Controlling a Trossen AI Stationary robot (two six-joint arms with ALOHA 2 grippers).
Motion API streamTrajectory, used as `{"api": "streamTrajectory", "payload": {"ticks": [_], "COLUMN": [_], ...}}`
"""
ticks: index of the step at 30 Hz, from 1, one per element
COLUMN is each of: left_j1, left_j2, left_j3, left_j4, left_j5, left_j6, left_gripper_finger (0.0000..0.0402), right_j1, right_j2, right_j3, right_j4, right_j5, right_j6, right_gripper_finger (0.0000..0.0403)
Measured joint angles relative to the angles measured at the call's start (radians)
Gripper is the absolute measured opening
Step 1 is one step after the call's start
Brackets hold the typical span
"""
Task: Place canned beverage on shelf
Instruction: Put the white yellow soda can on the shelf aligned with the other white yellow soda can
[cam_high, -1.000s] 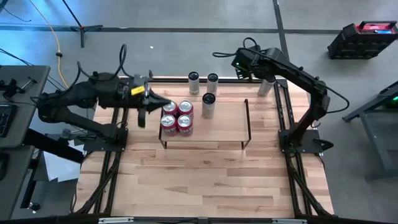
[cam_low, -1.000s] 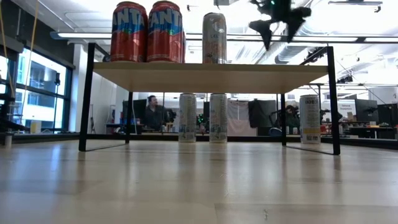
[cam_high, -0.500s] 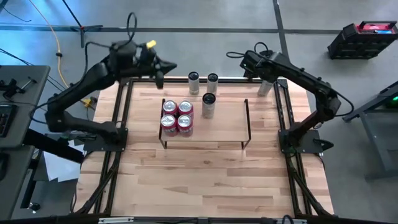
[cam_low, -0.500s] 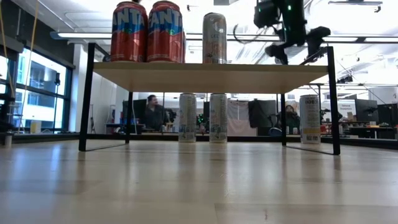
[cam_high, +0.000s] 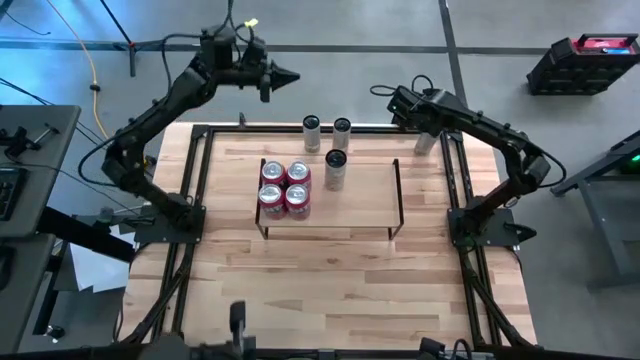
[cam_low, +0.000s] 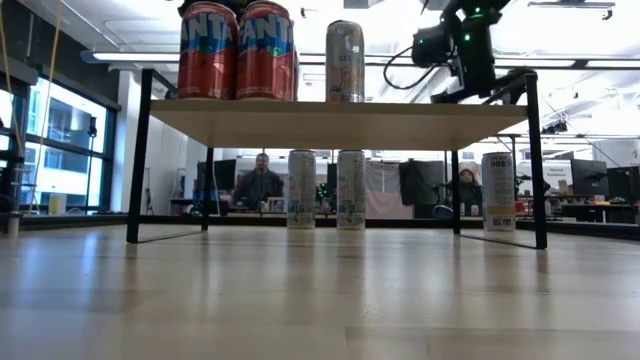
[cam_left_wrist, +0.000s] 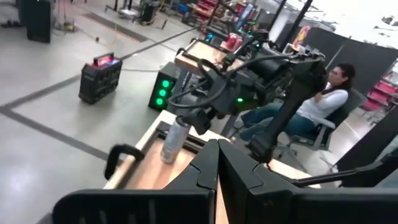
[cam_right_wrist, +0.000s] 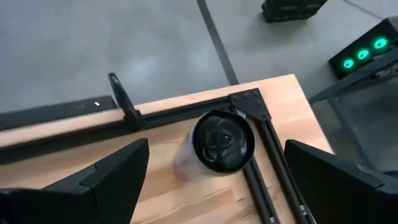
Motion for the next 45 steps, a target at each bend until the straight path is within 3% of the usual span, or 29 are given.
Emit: {"api": "streamTrajectory", "payload": {"ticks": [7,13,17,23,36,45], "left_j1": [0.09,0.187,0.211,0.203,0.137,0.137], "left_j2": [0.057,0.051,0.047,0.048,0.047,0.031], "left_j3": [0.039,0.039,0.039,0.039,0.039,0.039], "left_j4": [-0.05,-0.103,-0.106,-0.108,-0.177,-0.21], "left_j5": [0.049,0.048,0.051,0.051,0.072,0.07], "left_j6": [0.133,0.196,0.196,0.196,0.256,0.29], "left_gripper_finger": [0.0001,0.0001,0.0001,0.0001,0.0001,0.0], "right_j1": [-0.03,-0.053,-0.076,-0.112,-0.186,-0.236], "right_j2": [-0.034,-0.034,-0.03,-0.024,0.109,0.135], "right_j3": [-0.001,-0.001,-0.001,-0.001,-0.001,-0.001], "right_j4": [-0.024,-0.093,-0.114,0.049,0.053,0.066], "right_j5": [-0.128,-0.135,-0.086,-0.095,-0.141,-0.226], "right_j6": [0.075,0.143,0.147,0.053,0.058,0.052], "right_gripper_finger": [0.0362,0.0368,0.0369,0.0369,0.0369,0.0367]}}
